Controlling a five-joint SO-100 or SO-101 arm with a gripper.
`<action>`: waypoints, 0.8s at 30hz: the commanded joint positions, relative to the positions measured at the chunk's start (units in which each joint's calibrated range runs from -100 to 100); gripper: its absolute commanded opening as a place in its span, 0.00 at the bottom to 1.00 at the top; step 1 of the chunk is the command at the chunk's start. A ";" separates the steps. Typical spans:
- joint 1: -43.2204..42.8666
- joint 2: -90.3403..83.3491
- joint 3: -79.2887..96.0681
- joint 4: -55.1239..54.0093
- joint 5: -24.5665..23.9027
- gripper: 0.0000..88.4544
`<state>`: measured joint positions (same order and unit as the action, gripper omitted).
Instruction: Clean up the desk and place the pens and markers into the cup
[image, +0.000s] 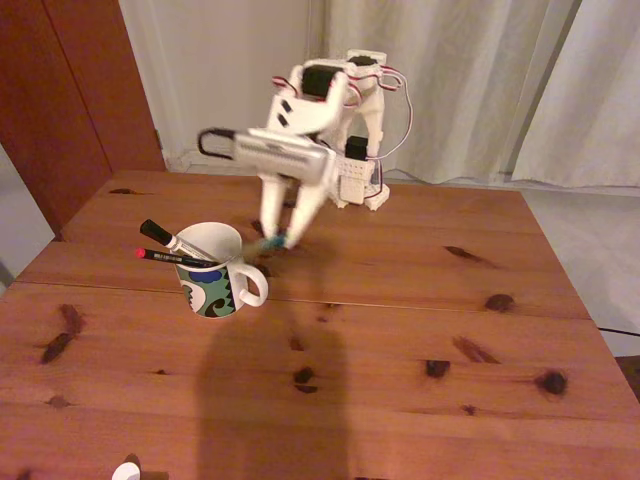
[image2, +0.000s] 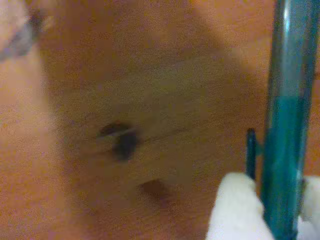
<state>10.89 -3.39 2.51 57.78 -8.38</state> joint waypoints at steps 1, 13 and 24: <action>5.07 -5.17 -2.51 -0.62 0.47 0.01; 14.96 -5.09 -0.88 -5.52 -0.01 0.01; 14.72 -5.67 12.46 -26.77 -2.73 0.01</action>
<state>26.00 -5.00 14.56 35.79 -10.57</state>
